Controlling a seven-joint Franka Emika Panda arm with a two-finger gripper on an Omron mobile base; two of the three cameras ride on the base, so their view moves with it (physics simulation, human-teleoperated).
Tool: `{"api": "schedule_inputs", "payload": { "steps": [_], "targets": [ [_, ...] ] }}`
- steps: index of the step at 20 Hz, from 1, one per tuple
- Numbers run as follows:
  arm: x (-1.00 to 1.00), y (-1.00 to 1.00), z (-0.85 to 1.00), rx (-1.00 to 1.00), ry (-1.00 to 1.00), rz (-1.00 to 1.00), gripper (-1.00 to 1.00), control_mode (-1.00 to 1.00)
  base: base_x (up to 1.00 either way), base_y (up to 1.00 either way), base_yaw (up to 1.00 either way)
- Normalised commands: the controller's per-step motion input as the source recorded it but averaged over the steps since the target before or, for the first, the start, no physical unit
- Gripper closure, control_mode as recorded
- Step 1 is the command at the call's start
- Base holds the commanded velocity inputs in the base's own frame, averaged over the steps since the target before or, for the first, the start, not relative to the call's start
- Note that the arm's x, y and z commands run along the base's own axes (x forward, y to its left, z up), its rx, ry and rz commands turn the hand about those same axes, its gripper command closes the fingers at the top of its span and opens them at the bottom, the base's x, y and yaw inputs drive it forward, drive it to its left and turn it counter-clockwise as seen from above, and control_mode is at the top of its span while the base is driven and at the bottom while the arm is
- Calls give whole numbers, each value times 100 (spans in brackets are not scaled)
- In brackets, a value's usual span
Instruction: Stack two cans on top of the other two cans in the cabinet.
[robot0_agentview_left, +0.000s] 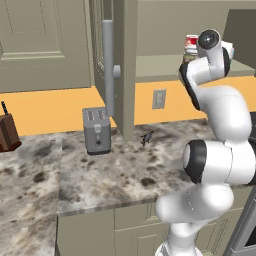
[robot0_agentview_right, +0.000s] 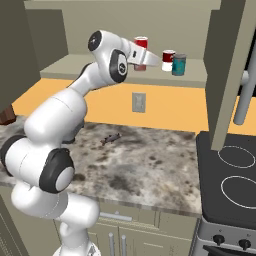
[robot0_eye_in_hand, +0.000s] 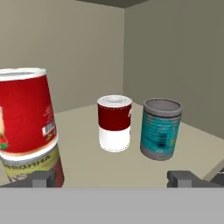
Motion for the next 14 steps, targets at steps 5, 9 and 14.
{"api": "schedule_inputs", "payload": {
  "steps": [5, 9, 14],
  "targets": [
    [-1, -29, 0, -2, 2, 0, -100, -100, 0, 0, 0],
    [0, -25, -13, 0, 4, 0, -100, -100, 0, 0, 0],
    [0, -24, -15, 0, 3, 0, -100, -100, 0, 0, 0]
  ]
}}
